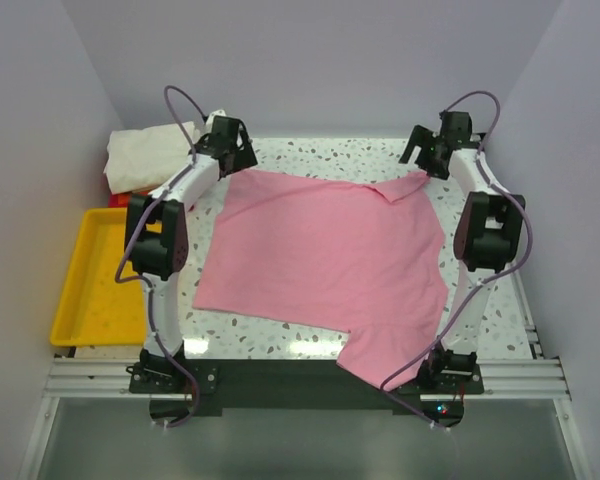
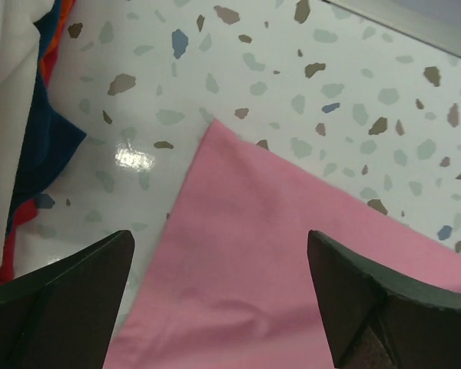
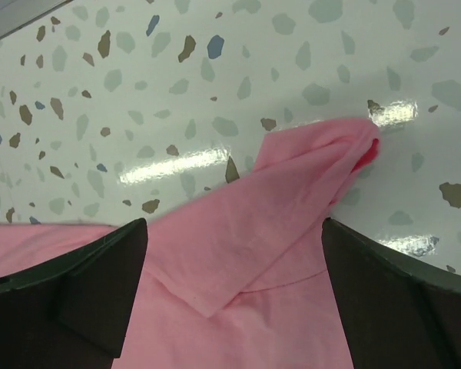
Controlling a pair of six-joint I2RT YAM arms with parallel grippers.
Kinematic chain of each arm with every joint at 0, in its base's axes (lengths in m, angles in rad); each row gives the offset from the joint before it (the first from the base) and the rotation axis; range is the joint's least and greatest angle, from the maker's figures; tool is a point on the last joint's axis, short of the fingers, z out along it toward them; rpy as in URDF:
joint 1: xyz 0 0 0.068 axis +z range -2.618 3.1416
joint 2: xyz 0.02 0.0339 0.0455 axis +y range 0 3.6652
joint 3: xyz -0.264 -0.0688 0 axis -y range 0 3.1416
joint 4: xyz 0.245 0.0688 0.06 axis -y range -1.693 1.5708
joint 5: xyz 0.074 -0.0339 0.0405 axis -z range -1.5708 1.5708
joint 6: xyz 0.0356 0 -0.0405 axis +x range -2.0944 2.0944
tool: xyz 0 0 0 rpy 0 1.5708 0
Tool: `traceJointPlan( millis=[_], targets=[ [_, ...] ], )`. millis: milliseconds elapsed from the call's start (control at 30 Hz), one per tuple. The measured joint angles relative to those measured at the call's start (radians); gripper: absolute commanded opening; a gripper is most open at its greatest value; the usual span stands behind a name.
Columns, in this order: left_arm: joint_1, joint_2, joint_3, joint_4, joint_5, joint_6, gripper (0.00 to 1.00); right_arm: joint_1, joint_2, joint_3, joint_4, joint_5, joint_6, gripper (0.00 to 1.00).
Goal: Fold and stack the t-shirts
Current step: Flatten the tshirt out
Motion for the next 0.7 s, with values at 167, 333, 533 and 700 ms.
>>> traceJointPlan(
  millis=[167, 333, 533, 700],
  targets=[
    [-0.006, -0.111, -0.063, 0.061, 0.058, 0.003, 1.0, 0.012, -0.057, -0.014, -0.011, -0.027, 0.001, 0.99],
    [-0.006, -0.28, -0.246, 0.126, 0.118, -0.005, 1.0, 0.039, -0.206, -0.118, -0.004, -0.025, 0.002, 0.99],
    [-0.048, -0.455, -0.545, 0.16, 0.143, -0.03, 1.0, 0.124, -0.296, -0.282, 0.0, 0.003, 0.046, 0.98],
    [-0.156, -0.545, -0.714, 0.163, 0.137, -0.048, 1.0, 0.163, -0.222, -0.309, -0.023, 0.013, 0.074, 0.95]
  ],
)
